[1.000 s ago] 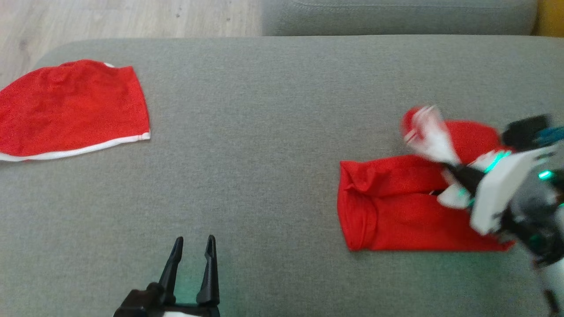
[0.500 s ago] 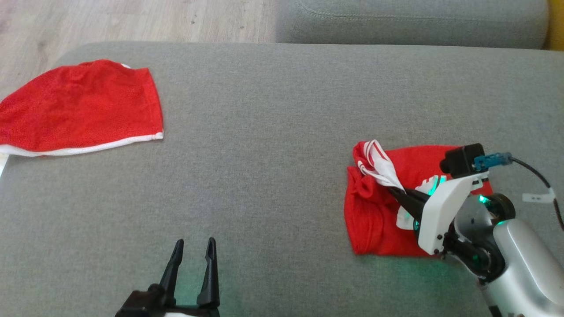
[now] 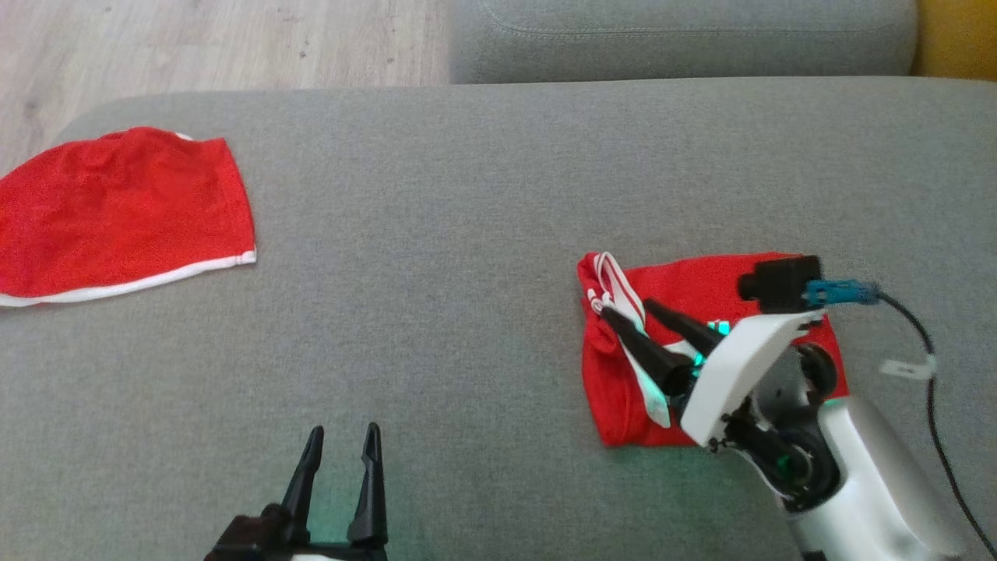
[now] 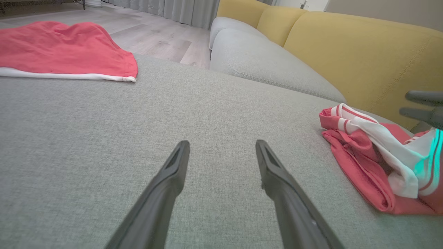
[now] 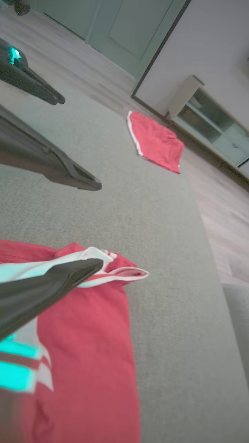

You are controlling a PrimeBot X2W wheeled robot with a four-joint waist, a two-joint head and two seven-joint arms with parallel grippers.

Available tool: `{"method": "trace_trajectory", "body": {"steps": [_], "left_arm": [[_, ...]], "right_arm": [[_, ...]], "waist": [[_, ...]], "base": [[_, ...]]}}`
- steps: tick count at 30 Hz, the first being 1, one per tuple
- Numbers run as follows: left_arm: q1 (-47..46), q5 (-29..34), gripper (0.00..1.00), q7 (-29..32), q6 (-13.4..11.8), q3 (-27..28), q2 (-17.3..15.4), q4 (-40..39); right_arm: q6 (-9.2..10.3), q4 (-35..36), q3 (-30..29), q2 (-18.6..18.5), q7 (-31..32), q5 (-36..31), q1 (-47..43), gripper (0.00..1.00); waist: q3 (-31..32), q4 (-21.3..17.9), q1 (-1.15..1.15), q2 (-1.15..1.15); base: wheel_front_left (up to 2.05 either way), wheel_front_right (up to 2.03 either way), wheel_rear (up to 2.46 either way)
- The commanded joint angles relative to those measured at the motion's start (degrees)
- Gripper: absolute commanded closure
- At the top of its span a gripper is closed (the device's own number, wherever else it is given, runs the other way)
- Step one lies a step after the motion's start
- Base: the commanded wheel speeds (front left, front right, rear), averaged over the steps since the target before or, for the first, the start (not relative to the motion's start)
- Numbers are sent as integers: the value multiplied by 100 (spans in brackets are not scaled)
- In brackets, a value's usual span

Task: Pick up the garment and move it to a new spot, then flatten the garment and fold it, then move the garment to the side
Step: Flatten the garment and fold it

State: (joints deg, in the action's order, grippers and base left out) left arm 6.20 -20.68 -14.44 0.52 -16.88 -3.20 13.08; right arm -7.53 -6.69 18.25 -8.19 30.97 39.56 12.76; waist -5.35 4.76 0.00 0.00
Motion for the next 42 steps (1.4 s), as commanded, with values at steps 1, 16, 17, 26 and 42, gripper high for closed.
{"method": "trace_trajectory", "body": {"steps": [1,16,17,26,42], "left_arm": [[-144,16,0,-56,-11,172,32,-130],[-88,32,0,-56,-17,277,32,-206],[-70,34,0,-56,-21,286,32,-215],[-6,117,0,-56,1,360,32,-263],[-299,479,0,-56,76,383,32,-220]], "right_arm": [[4,291,10,18,-125,22,17,0],[4,315,-1425,-731,-2736,-1824,-1114,0],[4,234,-1486,-738,-2870,-1912,-1163,0],[4,-368,-1472,-719,-3452,-2147,-1069,51],[4,-2217,468,-777,-3416,-1562,200,100]], "waist": [[12,-16,0,0],[227,-156,0,0],[236,-168,0,0],[219,-207,0,0],[-134,52,0,0]], "base": [[0,0,0],[0,0,0],[0,0,0],[0,0,0],[0,0,0]]}}
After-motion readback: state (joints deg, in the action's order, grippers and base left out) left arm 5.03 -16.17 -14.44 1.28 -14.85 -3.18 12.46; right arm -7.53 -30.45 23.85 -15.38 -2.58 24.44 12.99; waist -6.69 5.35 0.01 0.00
